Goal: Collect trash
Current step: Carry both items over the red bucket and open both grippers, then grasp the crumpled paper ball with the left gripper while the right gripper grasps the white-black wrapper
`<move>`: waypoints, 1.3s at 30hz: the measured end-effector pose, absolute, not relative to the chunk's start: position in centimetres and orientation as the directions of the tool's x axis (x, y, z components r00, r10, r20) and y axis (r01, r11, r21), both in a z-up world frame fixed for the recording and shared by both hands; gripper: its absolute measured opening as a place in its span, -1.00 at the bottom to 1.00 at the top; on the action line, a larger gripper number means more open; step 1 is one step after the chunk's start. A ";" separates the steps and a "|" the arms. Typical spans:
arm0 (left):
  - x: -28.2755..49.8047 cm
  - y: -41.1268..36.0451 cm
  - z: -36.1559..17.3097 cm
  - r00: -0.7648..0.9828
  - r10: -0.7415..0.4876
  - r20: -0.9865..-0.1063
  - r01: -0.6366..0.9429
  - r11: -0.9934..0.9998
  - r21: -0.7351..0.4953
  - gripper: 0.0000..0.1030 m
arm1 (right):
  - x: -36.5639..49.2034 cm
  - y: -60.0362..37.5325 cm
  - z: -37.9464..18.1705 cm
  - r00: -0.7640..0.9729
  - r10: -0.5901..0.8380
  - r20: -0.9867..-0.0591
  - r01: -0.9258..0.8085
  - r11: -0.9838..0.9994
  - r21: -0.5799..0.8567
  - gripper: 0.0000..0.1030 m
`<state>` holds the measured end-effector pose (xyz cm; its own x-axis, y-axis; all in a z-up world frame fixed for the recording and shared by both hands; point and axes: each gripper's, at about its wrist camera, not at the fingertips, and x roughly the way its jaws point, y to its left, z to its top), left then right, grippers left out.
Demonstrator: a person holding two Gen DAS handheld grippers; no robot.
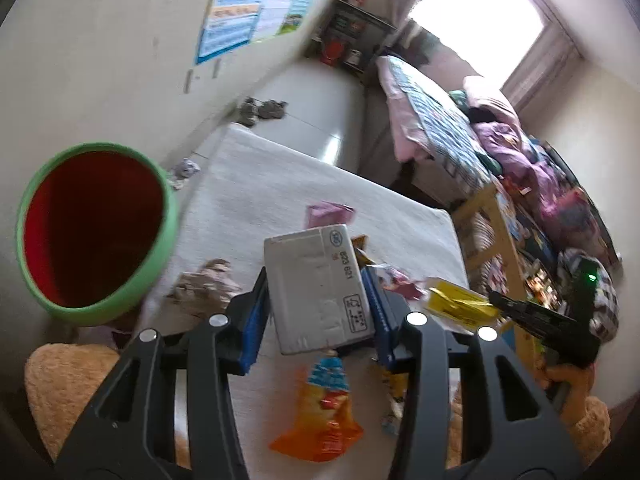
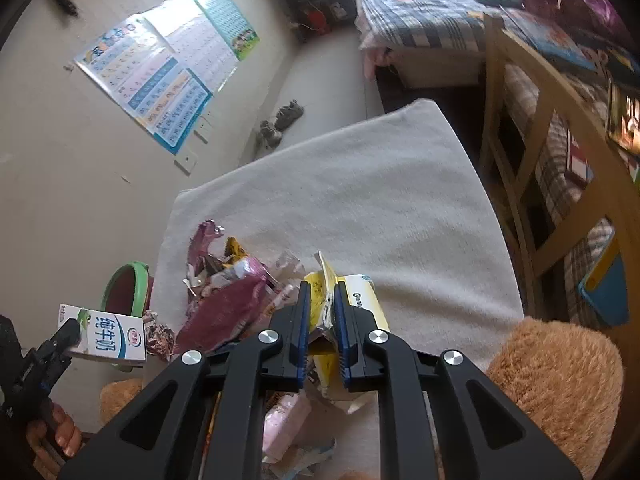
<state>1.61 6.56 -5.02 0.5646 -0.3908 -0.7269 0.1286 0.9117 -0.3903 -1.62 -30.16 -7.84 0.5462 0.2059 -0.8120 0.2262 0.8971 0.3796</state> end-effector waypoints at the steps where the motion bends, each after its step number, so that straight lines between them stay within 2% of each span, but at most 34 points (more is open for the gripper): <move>1: 1.6 7.1 -5.1 0.571 -0.379 -0.729 0.114 0.915 -0.386 -0.16 | -1.6 -29.9 -7.6 0.553 0.213 -0.806 0.217 0.897 0.386 -0.78; 7: 2.2 11.9 -5.3 0.622 -0.257 -0.740 -0.003 0.944 -0.330 -0.16 | 0.0 -26.0 -4.0 0.613 0.239 -0.753 0.091 0.925 0.368 -0.78; 14: 2.9 17.3 -5.3 0.665 -0.124 -0.736 -0.131 0.951 -0.278 -0.17 | 3.6 -18.1 -1.4 0.617 0.407 -0.674 -0.134 0.898 0.420 -0.78; 20: 4.1 21.9 -7.0 0.651 -0.010 -0.759 -0.259 0.937 -0.234 -0.17 | 7.6 -8.4 -4.5 0.492 0.542 -0.681 -0.290 0.840 0.459 -0.78; 27: 4.9 24.9 -9.7 0.589 0.020 -0.808 -0.344 0.911 -0.229 -0.17 | 12.1 1.7 -7.9 0.354 0.591 -0.724 -0.371 0.800 0.471 -0.76; 29: 5.2 25.1 -10.6 0.568 0.015 -0.823 -0.345 0.912 -0.221 -0.17 | 12.5 3.2 -8.5 0.331 0.600 -0.728 -0.393 0.789 0.471 -0.65; 31: 5.3 25.0 -10.9 0.556 0.045 -0.830 -0.359 0.914 -0.191 -0.10 | 12.7 4.1 -8.7 0.325 0.597 -0.733 -0.394 0.791 0.469 -0.30; 32: 5.4 24.9 -10.9 0.558 0.050 -0.828 -0.358 0.915 -0.185 0.13 | 12.6 4.1 -8.6 0.335 0.595 -0.731 -0.395 0.793 0.464 -0.24; 33: 5.4 24.7 -10.9 0.563 0.057 -0.825 -0.357 0.917 -0.180 0.26 | 12.5 4.2 -8.4 0.351 0.583 -0.733 -0.400 0.801 0.446 -0.11; 34: 5.2 24.4 -10.7 0.574 0.072 -0.816 -0.357 0.918 -0.171 0.39 | 12.2 4.3 -8.2 0.366 0.563 -0.741 -0.406 0.813 0.417 -0.06; 39: 5.0 23.4 -10.4 0.582 0.083 -0.809 -0.327 0.935 -0.139 0.39 | 10.8 3.8 -7.3 0.434 0.476 -0.765 -0.415 0.859 0.299 -0.06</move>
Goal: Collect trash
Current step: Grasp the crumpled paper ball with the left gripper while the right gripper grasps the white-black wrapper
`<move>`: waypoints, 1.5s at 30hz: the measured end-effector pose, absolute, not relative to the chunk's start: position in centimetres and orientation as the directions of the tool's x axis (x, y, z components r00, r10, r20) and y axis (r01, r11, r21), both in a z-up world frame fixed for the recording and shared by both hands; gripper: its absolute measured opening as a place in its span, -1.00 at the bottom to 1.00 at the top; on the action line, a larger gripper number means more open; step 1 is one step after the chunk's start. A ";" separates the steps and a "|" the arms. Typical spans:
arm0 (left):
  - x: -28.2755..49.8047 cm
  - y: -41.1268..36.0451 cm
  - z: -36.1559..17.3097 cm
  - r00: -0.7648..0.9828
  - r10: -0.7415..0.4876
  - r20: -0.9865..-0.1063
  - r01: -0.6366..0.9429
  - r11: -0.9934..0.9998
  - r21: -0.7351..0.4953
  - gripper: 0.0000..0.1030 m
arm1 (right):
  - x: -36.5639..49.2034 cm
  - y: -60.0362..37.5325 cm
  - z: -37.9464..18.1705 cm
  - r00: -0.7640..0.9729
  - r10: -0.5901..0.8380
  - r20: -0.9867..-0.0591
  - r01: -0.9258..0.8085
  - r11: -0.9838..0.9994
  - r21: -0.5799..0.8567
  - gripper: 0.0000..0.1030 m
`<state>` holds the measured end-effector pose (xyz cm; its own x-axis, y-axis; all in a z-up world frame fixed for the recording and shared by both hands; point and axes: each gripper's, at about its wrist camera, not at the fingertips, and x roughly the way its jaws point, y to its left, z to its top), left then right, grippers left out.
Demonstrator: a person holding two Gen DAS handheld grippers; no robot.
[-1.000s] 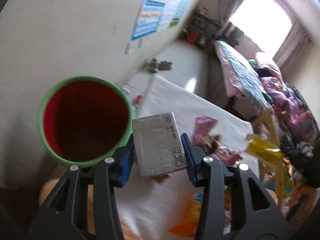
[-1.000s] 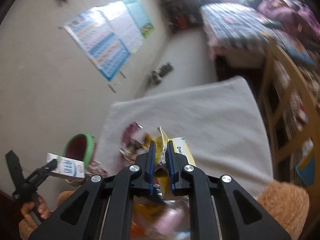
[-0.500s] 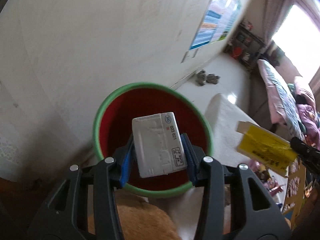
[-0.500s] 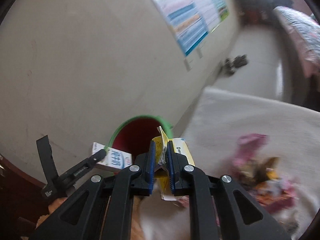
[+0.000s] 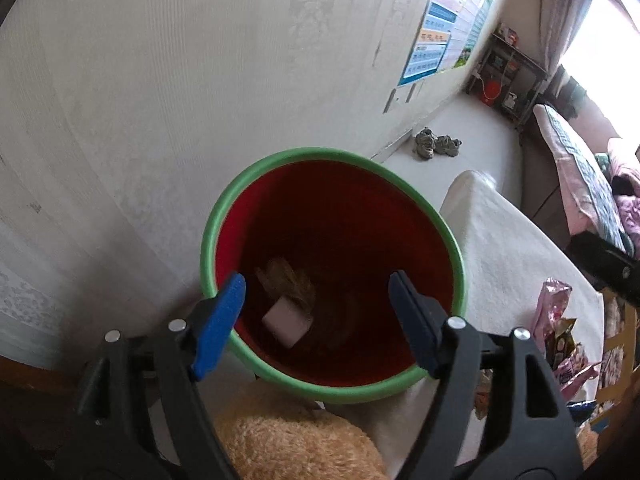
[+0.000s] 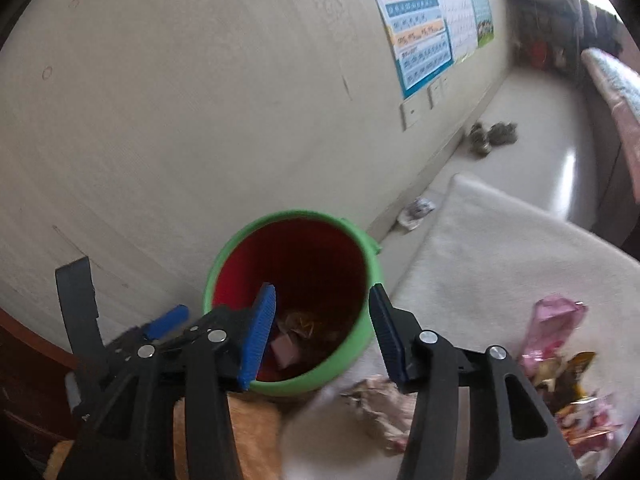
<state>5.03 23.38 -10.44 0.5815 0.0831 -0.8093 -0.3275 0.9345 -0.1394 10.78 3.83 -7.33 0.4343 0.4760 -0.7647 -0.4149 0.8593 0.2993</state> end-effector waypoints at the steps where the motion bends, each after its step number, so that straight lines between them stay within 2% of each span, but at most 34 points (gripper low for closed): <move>1: 5.1 23.1 -10.3 0.584 0.080 -0.808 -0.321 0.937 -0.139 0.39 | 10.6 3.5 -7.2 0.451 0.457 -0.766 -0.410 0.869 0.276 -0.06; 10: 4.3 17.0 -8.9 0.593 -0.018 -0.805 -0.197 0.966 -0.167 0.43 | 8.1 -3.3 -6.1 0.543 0.365 -0.756 -0.340 0.919 0.199 0.11; 18: 3.7 10.9 -10.8 0.500 -0.133 -0.856 -0.099 0.973 -0.209 0.43 | 4.1 -14.2 -7.3 0.587 0.204 -0.783 -0.129 0.979 0.159 0.11; 24: 4.7 8.1 -13.1 0.442 -0.106 -0.891 -0.050 0.989 -0.143 0.43 | 0.6 -20.5 -9.0 0.573 0.126 -0.810 0.024 0.985 0.170 0.12; 29: 6.2 7.2 -15.4 0.384 -0.087 -0.919 -0.036 0.993 -0.109 0.43 | -0.3 -23.4 -9.2 0.568 0.119 -0.814 0.095 0.973 0.208 0.12; 30: 6.4 7.0 -15.9 0.366 -0.101 -0.925 -0.027 0.992 -0.120 0.41 | -0.4 -23.6 -9.1 0.572 0.117 -0.812 0.098 0.973 0.210 0.12; 32: 6.8 6.7 -16.5 0.340 -0.108 -0.934 -0.014 0.993 -0.120 0.15 | -0.7 -23.9 -9.0 0.577 0.117 -0.808 0.100 0.972 0.212 0.12; 35: 6.9 6.5 -16.7 0.337 -0.124 -0.933 -0.005 0.991 -0.134 0.00 | -0.7 -24.1 -9.0 0.572 0.122 -0.811 0.101 0.971 0.217 0.13; 42: 5.4 6.4 -14.4 0.394 -0.152 -0.907 0.013 0.987 -0.160 -0.07 | -0.7 -26.5 -9.4 0.530 0.090 -0.843 0.139 0.972 0.191 0.15; 45: 4.8 6.3 -13.5 0.418 -0.159 -0.895 0.012 0.985 -0.170 -0.07 | -1.3 -27.9 -10.6 0.485 0.074 -0.871 0.173 0.969 0.178 0.26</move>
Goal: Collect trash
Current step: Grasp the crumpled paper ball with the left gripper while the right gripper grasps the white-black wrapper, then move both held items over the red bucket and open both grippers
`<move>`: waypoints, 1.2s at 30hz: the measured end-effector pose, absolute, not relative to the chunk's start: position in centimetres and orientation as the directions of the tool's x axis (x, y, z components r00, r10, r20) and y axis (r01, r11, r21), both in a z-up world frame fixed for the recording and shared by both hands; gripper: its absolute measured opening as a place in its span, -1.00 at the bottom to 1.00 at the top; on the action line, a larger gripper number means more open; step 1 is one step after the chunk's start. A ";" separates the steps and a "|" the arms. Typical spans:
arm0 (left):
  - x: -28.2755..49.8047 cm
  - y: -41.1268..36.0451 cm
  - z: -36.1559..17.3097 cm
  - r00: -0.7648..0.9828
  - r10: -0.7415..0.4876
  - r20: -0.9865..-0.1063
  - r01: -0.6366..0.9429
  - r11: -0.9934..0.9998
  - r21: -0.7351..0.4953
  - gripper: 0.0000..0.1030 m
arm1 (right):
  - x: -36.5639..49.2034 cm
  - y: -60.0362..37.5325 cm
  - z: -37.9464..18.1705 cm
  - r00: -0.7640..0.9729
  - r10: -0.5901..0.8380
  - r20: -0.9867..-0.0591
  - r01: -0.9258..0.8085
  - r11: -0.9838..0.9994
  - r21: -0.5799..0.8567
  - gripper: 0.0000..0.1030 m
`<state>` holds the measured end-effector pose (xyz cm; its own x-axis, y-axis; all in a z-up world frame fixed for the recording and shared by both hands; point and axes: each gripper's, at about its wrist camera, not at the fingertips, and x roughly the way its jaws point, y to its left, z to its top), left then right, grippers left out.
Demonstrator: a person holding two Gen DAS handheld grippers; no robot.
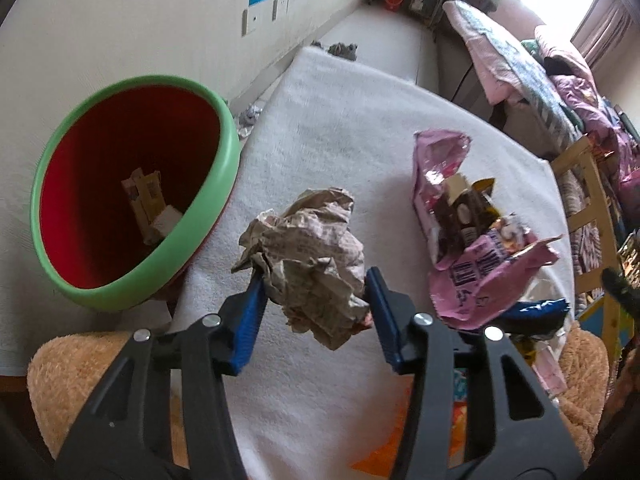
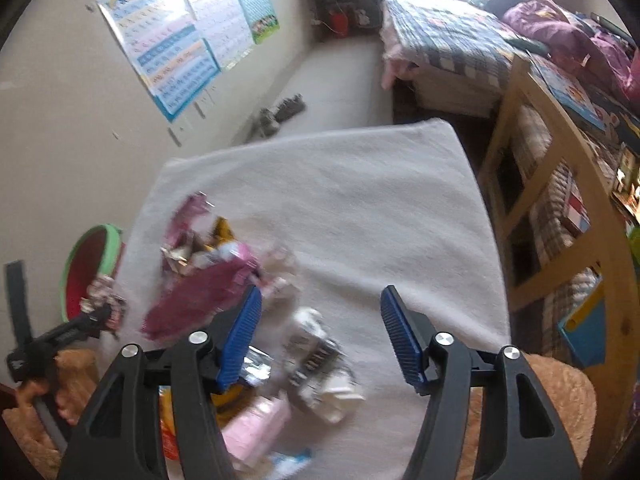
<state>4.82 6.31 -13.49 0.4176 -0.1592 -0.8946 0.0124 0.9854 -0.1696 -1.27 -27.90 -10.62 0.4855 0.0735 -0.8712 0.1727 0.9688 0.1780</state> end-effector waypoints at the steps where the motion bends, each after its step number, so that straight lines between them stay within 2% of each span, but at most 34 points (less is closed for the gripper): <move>1: 4.5 6.2 -13.1 0.428 -0.159 -0.889 0.015 0.985 -0.169 -0.07 | -1.5 -28.3 -11.1 0.469 0.076 -0.880 0.186 0.965 0.182 0.26; 7: 4.0 5.7 -12.5 0.449 -0.160 -0.879 0.037 0.986 -0.161 -0.07 | -2.4 -29.1 -14.4 0.359 0.109 -0.927 0.231 0.952 0.201 0.26; 14: 4.0 5.2 -12.4 0.448 -0.161 -0.879 0.052 0.987 -0.155 -0.07 | -1.9 -26.0 -16.4 0.281 0.100 -0.954 0.127 0.982 0.141 0.37; 18: 4.1 5.0 -12.8 0.435 -0.162 -0.886 0.051 0.987 -0.155 -0.07 | -1.9 -25.4 -17.0 0.271 0.068 -0.960 0.089 0.991 0.095 0.37; 30: 3.9 5.0 -13.2 0.424 -0.167 -0.890 0.049 0.986 -0.162 -0.07 | -1.8 -25.2 -17.8 0.263 0.069 -0.962 0.079 0.993 0.093 0.34; 32: 3.8 5.0 -13.3 0.424 -0.170 -0.890 0.047 0.985 -0.166 -0.07 | -1.7 -25.0 -17.8 0.263 0.078 -0.962 0.071 0.992 0.100 0.24; 36: 3.8 4.9 -13.3 0.424 -0.165 -0.891 0.050 0.986 -0.159 -0.07 | -1.9 -25.1 -17.9 0.259 0.129 -0.957 0.061 0.987 0.149 -0.11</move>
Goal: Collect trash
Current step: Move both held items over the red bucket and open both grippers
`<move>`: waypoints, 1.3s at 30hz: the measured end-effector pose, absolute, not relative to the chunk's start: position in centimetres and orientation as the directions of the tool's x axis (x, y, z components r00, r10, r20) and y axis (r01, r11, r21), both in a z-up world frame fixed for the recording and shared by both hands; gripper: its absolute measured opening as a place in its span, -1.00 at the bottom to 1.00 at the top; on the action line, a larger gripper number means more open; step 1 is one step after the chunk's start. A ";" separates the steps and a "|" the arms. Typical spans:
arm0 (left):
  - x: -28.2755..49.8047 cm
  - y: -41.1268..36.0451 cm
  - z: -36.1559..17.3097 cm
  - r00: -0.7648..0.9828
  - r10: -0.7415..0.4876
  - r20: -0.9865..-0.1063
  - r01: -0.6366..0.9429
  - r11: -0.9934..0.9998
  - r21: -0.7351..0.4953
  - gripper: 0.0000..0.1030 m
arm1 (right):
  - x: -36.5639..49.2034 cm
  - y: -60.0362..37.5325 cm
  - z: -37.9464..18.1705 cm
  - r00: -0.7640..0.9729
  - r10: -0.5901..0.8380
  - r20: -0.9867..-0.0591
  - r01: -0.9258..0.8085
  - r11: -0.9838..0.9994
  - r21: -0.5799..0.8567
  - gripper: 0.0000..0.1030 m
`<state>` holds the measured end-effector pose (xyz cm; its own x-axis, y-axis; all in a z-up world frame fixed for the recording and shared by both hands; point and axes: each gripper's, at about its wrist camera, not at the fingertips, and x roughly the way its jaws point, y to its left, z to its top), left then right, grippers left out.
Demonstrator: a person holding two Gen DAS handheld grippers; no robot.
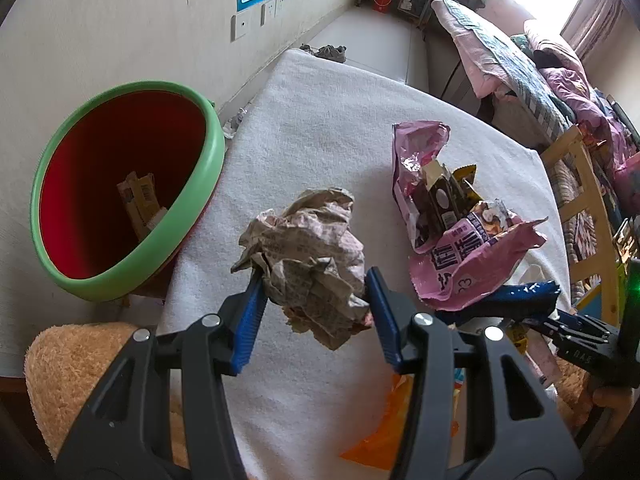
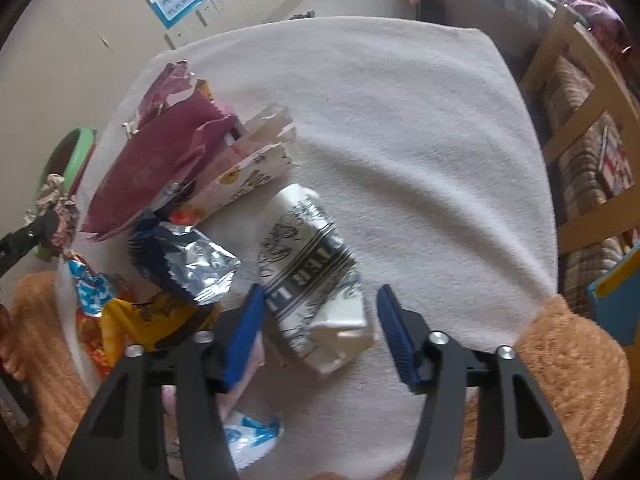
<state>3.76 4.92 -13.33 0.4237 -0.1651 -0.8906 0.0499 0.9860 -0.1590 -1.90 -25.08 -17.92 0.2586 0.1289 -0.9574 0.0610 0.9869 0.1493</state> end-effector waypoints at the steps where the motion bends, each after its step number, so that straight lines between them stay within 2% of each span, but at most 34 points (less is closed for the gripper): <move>1: 3.7 4.9 -13.3 0.423 -0.166 -0.891 0.052 0.986 -0.159 -0.07 | -1.9 -25.0 -17.9 0.260 0.127 -0.957 0.058 0.987 0.147 -0.11; 23: 3.4 5.0 -12.3 0.447 -0.171 -0.878 0.055 0.985 -0.164 -0.07 | -1.3 -25.6 -11.5 0.445 0.104 -0.889 0.084 0.984 0.157 -0.14; 39: 3.3 8.2 -10.5 0.509 -0.146 -0.848 -0.003 0.985 -0.172 -0.07 | 1.1 -17.0 -9.3 0.471 0.222 -0.854 -0.144 0.974 0.174 -0.14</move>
<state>3.27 8.22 -10.47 0.5092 -0.1462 -0.8481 -0.0034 0.9851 -0.1718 1.13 -16.97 -9.26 0.4709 0.2222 -0.8538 -0.1440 0.9741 0.1741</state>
